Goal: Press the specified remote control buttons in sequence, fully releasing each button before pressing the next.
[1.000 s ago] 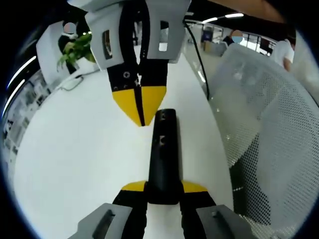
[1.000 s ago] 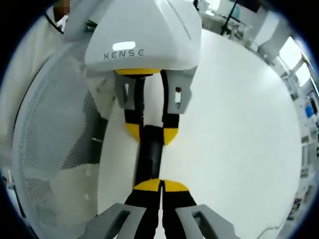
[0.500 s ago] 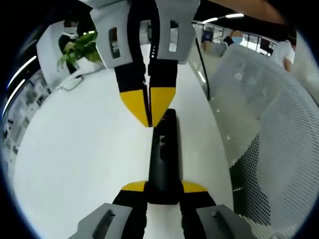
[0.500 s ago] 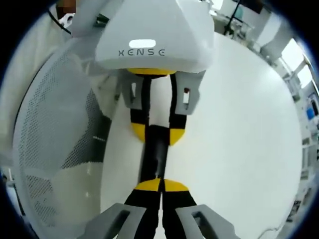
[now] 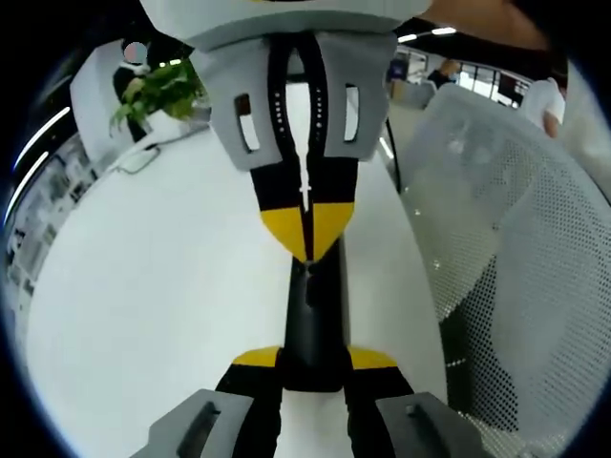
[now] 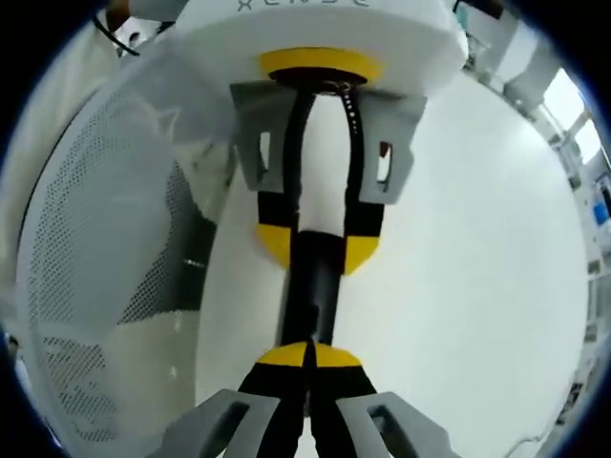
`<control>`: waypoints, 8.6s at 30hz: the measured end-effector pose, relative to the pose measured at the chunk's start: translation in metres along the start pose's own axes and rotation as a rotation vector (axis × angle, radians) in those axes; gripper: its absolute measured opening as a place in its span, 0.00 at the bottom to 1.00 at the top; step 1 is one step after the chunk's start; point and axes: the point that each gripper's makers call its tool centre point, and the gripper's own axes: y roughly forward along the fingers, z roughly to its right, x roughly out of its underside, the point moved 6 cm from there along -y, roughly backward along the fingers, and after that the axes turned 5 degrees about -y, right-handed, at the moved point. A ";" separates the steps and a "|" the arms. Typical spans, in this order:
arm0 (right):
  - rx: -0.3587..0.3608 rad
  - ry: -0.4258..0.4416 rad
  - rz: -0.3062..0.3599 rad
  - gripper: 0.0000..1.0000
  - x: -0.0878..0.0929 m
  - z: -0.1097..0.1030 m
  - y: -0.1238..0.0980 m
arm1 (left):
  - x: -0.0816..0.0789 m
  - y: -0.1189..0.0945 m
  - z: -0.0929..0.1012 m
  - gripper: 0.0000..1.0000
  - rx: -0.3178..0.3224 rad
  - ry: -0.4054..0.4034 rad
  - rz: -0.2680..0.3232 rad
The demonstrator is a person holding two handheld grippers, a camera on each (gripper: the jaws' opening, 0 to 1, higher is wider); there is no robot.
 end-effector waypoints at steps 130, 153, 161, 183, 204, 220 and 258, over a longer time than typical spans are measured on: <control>0.006 -0.031 -0.029 0.00 -0.001 -0.010 0.009 | 0.000 -0.002 -0.001 0.23 0.005 -0.005 0.010; 0.012 -0.005 -0.013 0.00 0.000 -0.013 0.010 | -0.001 -0.002 0.001 0.23 -0.001 -0.003 0.015; 0.019 0.004 -0.004 0.00 0.001 -0.013 0.007 | 0.000 -0.001 0.001 0.23 -0.002 -0.004 0.018; 0.077 0.003 -0.004 0.00 -0.001 -0.004 -0.034 | 0.000 0.000 -0.002 0.23 0.001 -0.003 0.015; 0.071 -0.021 -0.005 0.00 -0.014 0.003 -0.033 | 0.001 -0.001 0.001 0.23 -0.005 -0.008 0.030; 0.030 -0.001 -0.004 0.00 -0.012 0.002 -0.011 | 0.002 -0.001 0.001 0.23 -0.003 -0.011 0.039; -0.011 0.022 -0.022 0.00 -0.010 0.003 0.010 | 0.001 -0.002 -0.001 0.23 -0.001 -0.007 0.040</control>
